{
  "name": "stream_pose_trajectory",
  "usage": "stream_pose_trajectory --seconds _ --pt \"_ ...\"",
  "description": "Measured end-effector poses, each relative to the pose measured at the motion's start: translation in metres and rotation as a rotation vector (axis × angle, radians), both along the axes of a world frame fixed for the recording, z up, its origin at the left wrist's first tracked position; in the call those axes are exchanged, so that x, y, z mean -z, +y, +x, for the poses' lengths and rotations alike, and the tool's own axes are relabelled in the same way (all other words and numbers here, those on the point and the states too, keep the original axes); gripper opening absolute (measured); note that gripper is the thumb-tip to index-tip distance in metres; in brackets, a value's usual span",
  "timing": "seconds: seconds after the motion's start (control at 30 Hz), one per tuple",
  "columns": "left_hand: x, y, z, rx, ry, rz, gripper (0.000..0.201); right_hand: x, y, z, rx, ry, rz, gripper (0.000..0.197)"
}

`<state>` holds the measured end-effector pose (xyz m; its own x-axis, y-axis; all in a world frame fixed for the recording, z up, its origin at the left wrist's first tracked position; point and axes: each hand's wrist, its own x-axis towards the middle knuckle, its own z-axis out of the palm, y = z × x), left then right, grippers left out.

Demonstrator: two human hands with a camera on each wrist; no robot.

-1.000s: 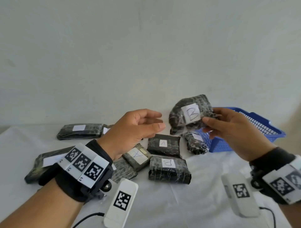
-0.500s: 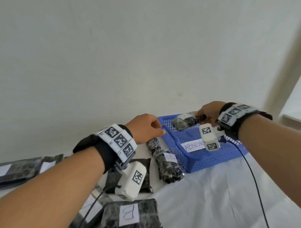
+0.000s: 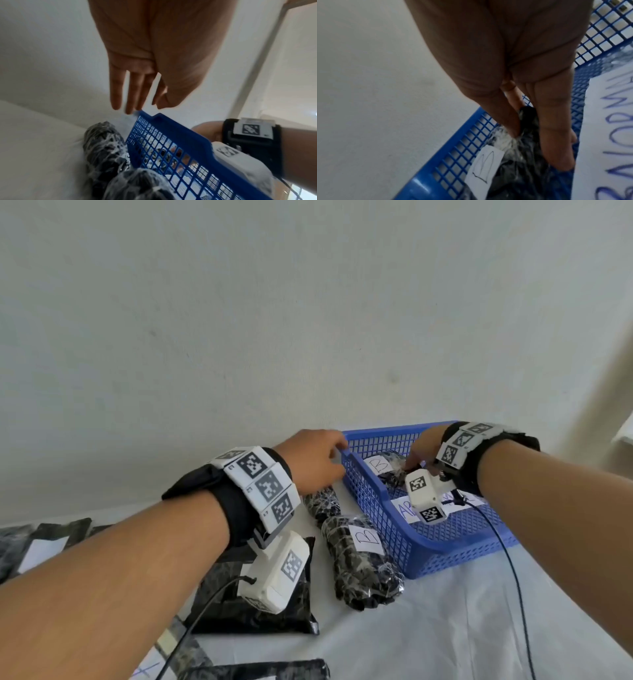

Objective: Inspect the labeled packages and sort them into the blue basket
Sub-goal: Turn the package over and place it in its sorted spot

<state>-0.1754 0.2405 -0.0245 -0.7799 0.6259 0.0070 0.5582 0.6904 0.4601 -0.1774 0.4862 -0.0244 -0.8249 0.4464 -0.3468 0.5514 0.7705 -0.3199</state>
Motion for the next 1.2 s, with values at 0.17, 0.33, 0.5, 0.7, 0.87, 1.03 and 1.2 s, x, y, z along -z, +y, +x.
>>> stream_pose_trajectory --seconds 0.17,0.33,0.5,0.7,0.87,1.03,1.2 --pt "0.014 0.004 -0.012 -0.252 -0.097 -0.125 0.027 -0.002 -0.011 0.011 -0.083 -0.072 0.114 0.044" --pt "0.026 0.016 -0.010 -0.267 -0.189 -0.219 0.036 -0.028 -0.030 0.019 -0.190 -0.074 0.252 0.060" --pt "0.019 0.004 -0.011 -0.347 -0.212 -0.086 0.031 -0.046 -0.042 0.028 -0.236 0.286 0.245 0.040" --pt "-0.037 -0.061 0.010 -0.356 0.022 0.110 0.038 -0.074 -0.101 0.073 -0.381 0.716 0.047 0.023" --pt "-0.083 -0.130 0.078 -0.155 0.263 0.410 0.036 -0.097 -0.171 0.117 -0.450 0.659 -0.531 0.040" --pt "-0.091 -0.191 0.144 -0.130 0.233 0.732 0.040 -0.102 -0.230 0.173 -0.625 0.900 -0.886 0.023" --pt "-0.081 -0.238 0.203 -0.092 -0.117 1.045 0.054 -0.078 -0.263 0.217 -0.742 0.861 -1.255 0.035"
